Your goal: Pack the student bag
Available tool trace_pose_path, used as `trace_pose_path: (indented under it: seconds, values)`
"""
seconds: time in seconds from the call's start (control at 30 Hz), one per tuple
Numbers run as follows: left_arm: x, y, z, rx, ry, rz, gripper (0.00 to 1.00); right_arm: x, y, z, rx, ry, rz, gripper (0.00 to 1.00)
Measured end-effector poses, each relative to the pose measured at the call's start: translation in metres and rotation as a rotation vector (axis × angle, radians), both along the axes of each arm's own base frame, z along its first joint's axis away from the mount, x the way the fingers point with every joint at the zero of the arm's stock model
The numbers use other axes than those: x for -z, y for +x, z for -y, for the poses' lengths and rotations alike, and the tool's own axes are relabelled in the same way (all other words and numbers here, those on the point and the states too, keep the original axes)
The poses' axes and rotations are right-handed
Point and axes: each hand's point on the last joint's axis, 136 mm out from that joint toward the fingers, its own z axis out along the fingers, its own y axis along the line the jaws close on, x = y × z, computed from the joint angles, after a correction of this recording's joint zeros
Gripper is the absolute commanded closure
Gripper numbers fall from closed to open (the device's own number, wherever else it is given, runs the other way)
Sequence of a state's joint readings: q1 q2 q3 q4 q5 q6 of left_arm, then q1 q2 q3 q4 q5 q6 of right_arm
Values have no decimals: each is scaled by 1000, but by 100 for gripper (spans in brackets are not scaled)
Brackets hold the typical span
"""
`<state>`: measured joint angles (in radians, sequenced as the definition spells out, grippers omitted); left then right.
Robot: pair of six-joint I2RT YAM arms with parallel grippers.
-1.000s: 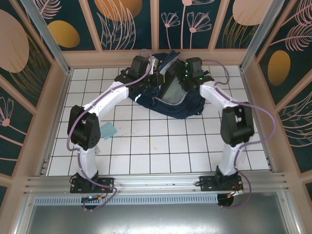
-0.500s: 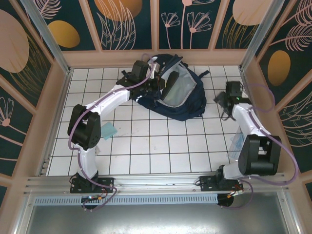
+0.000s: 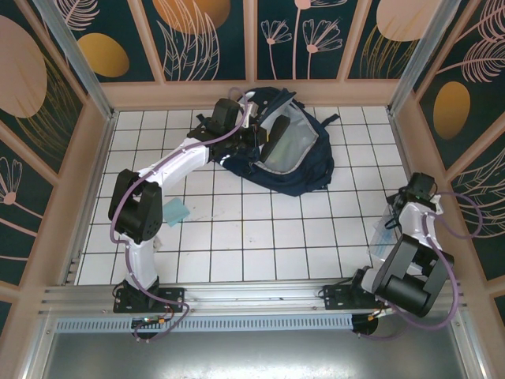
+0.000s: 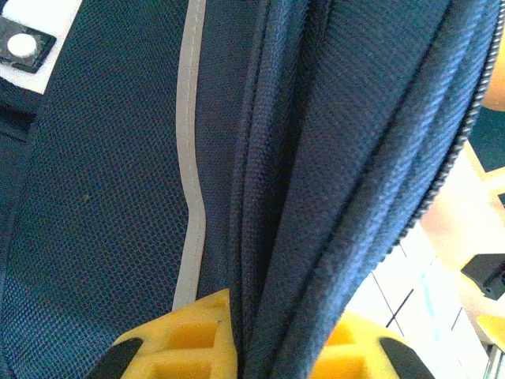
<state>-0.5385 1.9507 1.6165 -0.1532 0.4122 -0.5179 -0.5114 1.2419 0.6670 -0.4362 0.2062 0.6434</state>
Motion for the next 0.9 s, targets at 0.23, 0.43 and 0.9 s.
trace_pose_path:
  seconds: [0.23, 0.43, 0.9]
  values:
    - [0, -1, 1, 5, -4, -4, 100, 35, -17, -12, -66, 96, -34, 1]
    - [0, 0, 0, 1, -7, -7, 100, 45, -11, -25, -174, 120, -60, 1]
    - [0, 0, -1, 4, -10, -12, 100, 54, 3, -36, -286, 51, -173, 38]
